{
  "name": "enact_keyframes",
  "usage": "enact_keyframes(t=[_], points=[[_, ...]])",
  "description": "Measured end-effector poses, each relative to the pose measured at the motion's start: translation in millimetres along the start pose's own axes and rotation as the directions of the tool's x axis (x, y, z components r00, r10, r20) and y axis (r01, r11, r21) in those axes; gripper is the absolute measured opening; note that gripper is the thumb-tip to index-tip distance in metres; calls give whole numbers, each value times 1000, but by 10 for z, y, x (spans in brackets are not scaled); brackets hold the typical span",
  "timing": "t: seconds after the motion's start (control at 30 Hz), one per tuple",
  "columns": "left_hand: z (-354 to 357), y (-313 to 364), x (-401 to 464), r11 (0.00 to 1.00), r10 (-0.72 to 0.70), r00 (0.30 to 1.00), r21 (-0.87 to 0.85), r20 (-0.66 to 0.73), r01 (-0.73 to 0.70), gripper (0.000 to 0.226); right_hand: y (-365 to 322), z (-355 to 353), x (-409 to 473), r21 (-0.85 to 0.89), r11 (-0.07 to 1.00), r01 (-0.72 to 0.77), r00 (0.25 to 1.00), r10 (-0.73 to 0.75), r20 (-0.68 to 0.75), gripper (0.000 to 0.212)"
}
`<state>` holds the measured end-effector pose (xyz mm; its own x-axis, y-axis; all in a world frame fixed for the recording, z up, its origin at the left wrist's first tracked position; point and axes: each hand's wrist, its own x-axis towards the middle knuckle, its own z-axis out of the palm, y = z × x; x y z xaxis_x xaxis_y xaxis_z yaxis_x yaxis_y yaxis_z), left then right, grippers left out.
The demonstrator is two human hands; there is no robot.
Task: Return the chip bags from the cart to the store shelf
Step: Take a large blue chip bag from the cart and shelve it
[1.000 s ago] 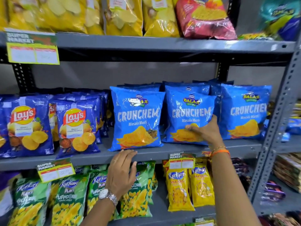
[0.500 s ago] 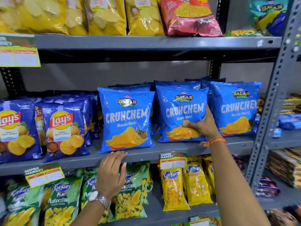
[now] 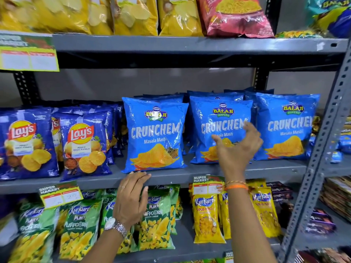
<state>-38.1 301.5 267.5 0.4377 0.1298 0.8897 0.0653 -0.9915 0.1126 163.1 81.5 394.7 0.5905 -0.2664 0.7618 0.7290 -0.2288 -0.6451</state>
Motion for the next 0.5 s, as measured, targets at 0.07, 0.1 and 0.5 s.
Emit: enact_keyframes(t=[0.07, 0.1, 0.5], points=[[-35, -38, -16, 1000, -3, 1000, 6, -2, 3, 38, -254, 186, -201, 175, 983, -47, 986, 17, 168, 82], [-52, -56, -16, 1000, -4, 1000, 9, 2, 4, 38, -367, 289, -263, 237, 960, -152, 943, 70, 325, 84], [-9, -166, -42, 1000, 16, 1000, 18, -9, -16, 37, -515, 923, -330, 439, 849, -295, 672, -142, 726, 131]])
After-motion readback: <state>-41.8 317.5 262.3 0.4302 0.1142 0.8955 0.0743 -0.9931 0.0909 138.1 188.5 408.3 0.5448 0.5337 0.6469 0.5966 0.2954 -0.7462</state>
